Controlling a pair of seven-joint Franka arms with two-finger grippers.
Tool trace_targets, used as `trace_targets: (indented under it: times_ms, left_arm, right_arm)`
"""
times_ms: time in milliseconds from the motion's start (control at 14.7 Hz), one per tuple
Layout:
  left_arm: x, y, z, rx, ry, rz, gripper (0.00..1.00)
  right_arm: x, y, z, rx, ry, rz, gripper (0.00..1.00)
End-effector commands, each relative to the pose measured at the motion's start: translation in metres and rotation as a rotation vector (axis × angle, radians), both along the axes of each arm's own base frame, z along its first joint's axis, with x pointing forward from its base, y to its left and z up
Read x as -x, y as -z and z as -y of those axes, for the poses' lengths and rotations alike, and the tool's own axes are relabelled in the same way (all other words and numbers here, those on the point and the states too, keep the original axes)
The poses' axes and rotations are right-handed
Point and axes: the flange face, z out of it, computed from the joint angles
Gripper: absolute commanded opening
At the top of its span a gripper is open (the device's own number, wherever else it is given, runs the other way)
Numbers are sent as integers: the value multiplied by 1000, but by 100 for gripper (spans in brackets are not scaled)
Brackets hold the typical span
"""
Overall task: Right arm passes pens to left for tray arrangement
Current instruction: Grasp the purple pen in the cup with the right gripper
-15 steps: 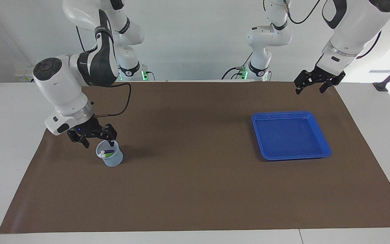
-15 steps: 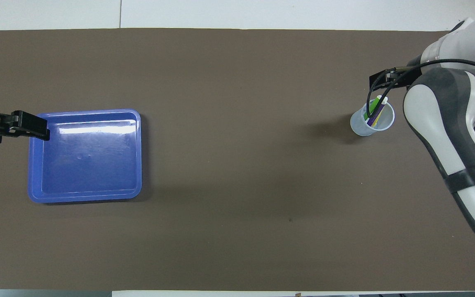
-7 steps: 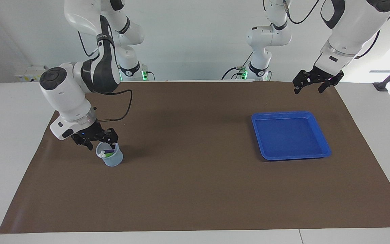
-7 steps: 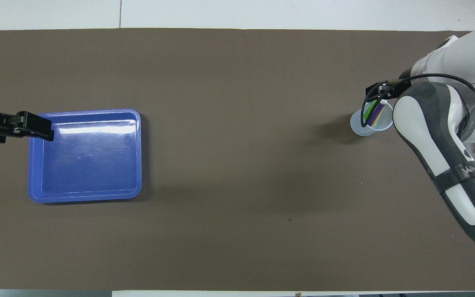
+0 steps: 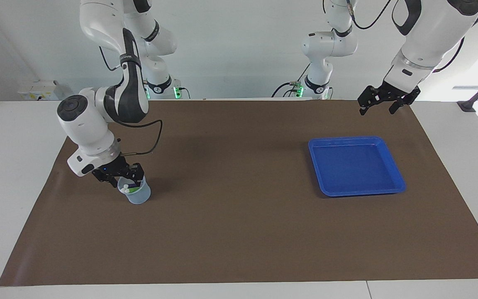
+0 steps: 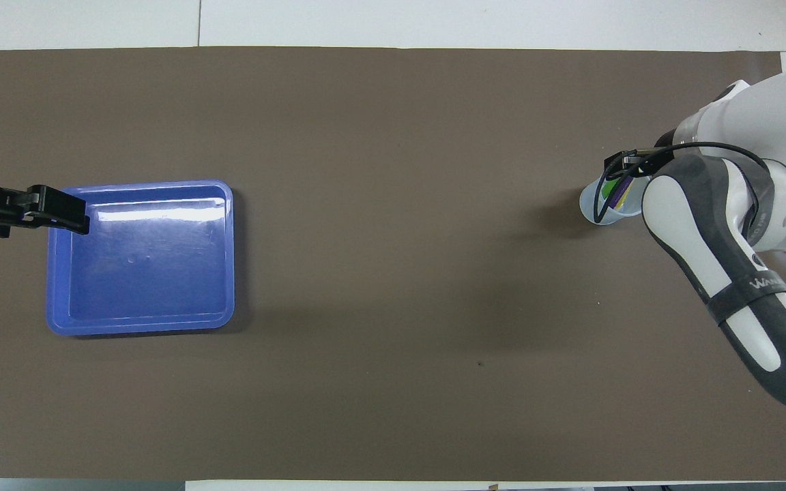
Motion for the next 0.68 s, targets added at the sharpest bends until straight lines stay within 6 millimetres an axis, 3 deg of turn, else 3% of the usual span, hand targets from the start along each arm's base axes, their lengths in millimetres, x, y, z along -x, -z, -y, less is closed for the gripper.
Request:
trace_targets:
  times_ms: [0, 204, 543, 611]
  left_arm:
    - [11, -2, -3, -14, -9, -6, 100]
    - [12, -2, -2, -15, -8, -13, 100]
    - [13, -2, 0, -16, -16, -15, 100]
    - [13, -2, 0, -16, -15, -15, 100]
  right_arm:
    - [11, -2, 1, -12, -17, 11, 74]
    - [14, -3, 2, -12, -21, 0, 70]
    - [13, -4, 3, -9, -54, 5, 44]
    - [12, -5, 4, -9, -52, 11, 43]
